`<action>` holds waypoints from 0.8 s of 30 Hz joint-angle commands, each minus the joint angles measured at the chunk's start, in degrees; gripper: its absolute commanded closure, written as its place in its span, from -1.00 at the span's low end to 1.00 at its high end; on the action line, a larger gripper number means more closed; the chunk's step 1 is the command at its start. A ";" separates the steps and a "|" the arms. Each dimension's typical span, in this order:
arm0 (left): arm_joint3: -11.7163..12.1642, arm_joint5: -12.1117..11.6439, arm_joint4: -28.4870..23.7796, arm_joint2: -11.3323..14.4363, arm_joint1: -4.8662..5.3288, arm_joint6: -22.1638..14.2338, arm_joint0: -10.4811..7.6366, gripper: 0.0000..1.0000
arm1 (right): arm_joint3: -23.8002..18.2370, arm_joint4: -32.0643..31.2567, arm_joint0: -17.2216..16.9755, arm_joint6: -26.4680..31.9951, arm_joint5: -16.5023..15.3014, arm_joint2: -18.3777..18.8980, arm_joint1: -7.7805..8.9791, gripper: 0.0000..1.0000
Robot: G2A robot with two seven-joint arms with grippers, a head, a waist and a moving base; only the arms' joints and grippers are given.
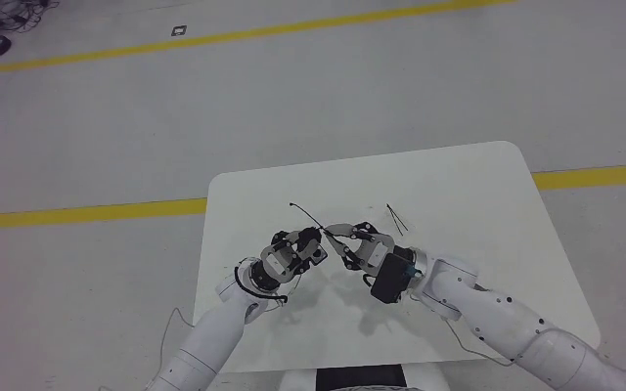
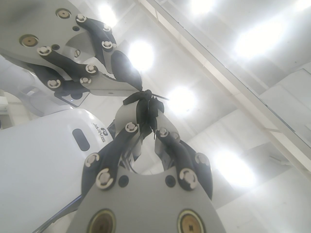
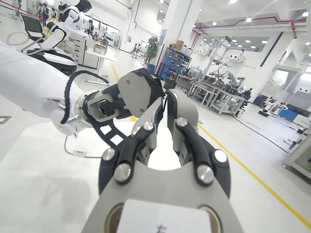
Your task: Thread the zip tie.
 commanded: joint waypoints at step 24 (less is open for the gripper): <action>-1.69 -0.07 0.00 -0.60 -0.46 1.39 0.69 1.00 | 1.80 -3.14 -2.72 -0.05 -3.07 3.93 -1.18 1.00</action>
